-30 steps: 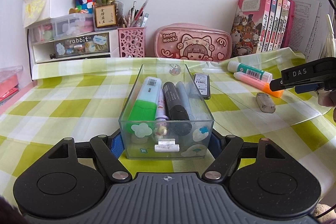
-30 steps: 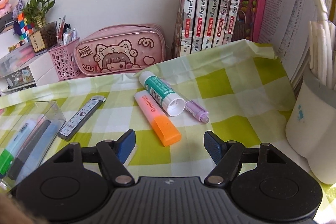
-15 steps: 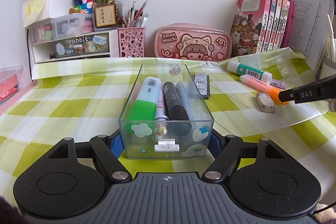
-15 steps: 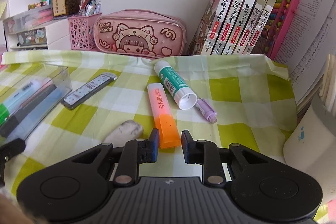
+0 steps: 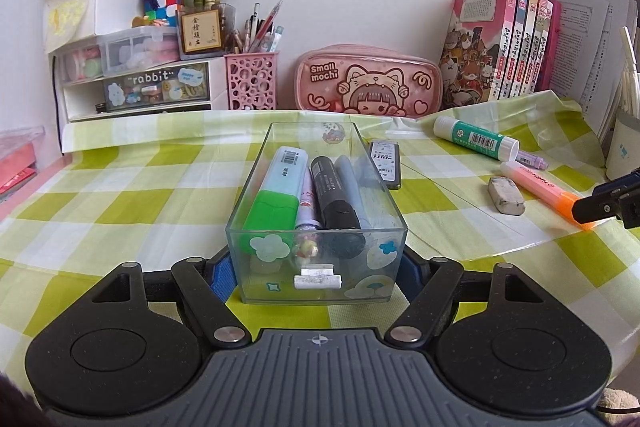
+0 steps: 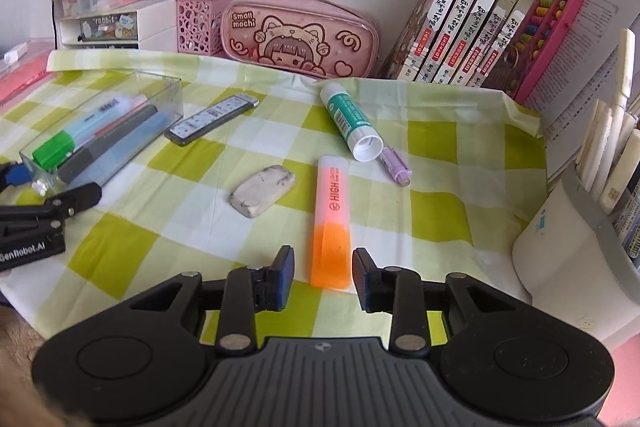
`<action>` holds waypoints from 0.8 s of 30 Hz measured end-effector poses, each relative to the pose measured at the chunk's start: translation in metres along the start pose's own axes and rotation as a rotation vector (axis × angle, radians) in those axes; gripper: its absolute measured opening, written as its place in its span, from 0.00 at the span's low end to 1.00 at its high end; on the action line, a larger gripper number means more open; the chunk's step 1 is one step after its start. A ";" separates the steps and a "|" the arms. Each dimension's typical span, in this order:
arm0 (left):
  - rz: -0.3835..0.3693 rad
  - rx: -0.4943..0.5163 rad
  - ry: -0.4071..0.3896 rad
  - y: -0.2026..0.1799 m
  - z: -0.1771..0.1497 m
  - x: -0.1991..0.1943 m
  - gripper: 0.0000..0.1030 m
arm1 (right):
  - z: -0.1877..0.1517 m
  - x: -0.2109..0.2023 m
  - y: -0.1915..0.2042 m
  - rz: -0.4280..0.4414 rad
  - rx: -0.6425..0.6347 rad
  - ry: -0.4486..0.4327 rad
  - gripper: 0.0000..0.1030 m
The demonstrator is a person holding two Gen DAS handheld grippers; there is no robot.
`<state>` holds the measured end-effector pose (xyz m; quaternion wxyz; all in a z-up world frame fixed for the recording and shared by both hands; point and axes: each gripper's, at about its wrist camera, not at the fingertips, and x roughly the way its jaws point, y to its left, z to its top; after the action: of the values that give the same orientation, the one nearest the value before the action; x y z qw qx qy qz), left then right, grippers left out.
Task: Organize stationery
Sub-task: 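Move the right gripper to the orange highlighter and grasp it, then carry the orange highlighter into the clear box and release it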
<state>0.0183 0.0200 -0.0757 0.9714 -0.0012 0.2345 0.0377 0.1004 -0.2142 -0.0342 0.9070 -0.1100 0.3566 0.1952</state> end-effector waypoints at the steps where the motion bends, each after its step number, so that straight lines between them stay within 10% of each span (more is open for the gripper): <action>1: 0.000 0.000 0.000 0.000 0.000 0.000 0.72 | 0.003 0.003 0.000 0.000 0.009 -0.003 0.65; 24: 0.001 -0.003 -0.004 0.002 -0.001 -0.002 0.71 | 0.013 0.032 0.012 -0.104 0.083 -0.010 0.56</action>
<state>0.0160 0.0218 -0.0756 0.9719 -0.0025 0.2324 0.0385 0.1244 -0.1899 -0.0472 0.9214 -0.0898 0.3537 0.1334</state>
